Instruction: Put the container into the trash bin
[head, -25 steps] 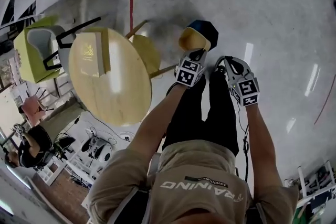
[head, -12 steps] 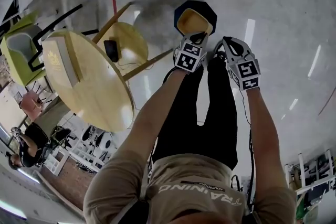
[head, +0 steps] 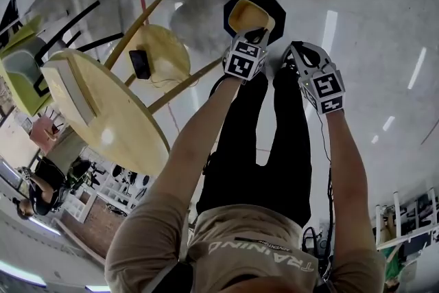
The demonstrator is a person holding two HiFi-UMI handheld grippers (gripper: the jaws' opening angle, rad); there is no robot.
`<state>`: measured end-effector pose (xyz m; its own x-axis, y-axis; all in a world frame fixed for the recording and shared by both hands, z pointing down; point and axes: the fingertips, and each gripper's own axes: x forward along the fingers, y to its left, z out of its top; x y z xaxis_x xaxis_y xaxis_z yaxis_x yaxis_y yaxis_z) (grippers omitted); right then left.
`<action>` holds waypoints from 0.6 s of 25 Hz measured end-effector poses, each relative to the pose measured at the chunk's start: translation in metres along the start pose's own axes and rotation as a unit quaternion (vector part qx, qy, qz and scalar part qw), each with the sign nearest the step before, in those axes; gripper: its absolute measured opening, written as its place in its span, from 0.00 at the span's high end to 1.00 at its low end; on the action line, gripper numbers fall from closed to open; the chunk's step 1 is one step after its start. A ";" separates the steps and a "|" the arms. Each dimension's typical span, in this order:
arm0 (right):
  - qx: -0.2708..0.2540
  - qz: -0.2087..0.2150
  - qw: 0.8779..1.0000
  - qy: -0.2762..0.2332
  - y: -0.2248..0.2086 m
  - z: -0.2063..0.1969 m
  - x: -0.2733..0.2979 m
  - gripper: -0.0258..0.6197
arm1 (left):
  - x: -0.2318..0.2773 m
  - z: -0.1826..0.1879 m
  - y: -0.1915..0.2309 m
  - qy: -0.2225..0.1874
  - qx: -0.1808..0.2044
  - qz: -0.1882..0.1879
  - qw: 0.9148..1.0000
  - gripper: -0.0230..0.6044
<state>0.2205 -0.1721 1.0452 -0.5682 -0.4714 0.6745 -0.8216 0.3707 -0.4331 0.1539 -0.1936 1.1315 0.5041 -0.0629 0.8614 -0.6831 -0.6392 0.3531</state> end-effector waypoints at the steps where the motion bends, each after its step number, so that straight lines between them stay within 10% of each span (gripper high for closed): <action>1: 0.001 0.001 1.000 0.002 -0.004 -0.004 -0.003 0.96 | 0.005 0.000 -0.001 0.001 -0.004 0.002 1.000 0.92; 13: -0.007 0.038 0.999 0.026 0.009 -0.014 0.044 0.96 | 0.026 -0.012 0.058 -0.001 -0.040 0.006 0.999 0.90; 15: -0.005 0.040 0.999 0.026 0.011 -0.013 0.051 0.96 | 0.026 -0.011 0.064 -0.001 -0.036 0.002 0.999 0.78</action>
<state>0.1830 -0.1814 1.0825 -0.6291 -0.3972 0.6682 -0.7726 0.4142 -0.4811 0.1179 -0.2277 1.1803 0.5027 -0.0665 0.8619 -0.7212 -0.5820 0.3757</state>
